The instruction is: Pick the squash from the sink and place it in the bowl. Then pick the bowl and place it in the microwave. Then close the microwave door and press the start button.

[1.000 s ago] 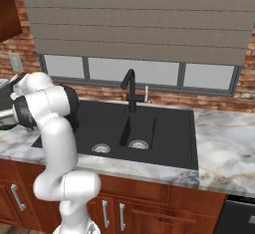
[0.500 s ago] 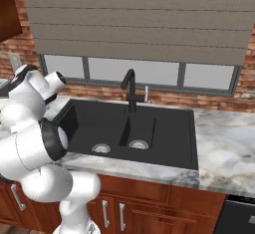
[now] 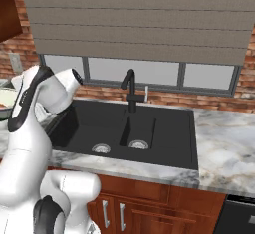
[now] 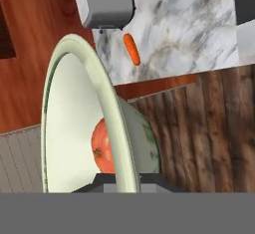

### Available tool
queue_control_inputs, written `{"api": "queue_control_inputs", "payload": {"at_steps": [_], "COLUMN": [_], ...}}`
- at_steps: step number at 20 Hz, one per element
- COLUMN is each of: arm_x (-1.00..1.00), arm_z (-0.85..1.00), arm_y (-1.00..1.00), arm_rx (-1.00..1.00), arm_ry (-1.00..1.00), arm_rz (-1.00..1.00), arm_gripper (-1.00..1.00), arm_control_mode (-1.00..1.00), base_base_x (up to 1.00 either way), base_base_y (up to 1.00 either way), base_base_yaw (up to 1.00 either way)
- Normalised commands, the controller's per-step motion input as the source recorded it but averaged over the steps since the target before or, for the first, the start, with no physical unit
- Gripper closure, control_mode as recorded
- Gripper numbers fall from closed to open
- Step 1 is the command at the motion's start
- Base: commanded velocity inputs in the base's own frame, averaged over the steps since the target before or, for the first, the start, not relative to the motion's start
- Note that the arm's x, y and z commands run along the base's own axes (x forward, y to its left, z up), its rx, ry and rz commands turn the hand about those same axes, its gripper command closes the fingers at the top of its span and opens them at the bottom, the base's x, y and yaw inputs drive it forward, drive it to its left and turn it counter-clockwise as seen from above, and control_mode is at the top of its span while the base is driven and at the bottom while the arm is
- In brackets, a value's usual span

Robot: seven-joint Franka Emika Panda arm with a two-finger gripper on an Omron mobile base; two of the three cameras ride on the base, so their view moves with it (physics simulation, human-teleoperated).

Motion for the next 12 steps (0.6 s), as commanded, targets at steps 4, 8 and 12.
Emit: {"api": "queue_control_inputs", "payload": {"at_steps": [4, 8, 12], "arm_x": [-0.74, -0.76, -0.75], "arm_z": [1.0, 0.99, 0.75], "arm_y": [-0.94, -0.98, -0.91], "arm_rx": [-0.05, -0.01, -0.01], "arm_ry": [-0.07, -0.01, 0.0], "arm_rz": [0.05, 0.07, 0.01], "arm_gripper": [1.0, 1.0, 1.0], "arm_control_mode": [-1.0, -1.0, -1.0], "base_base_x": [0.0, 0.0, 0.0], "base_base_y": [0.0, 0.0, 0.0], "base_base_yaw": [0.0, 0.0, 0.0]}}
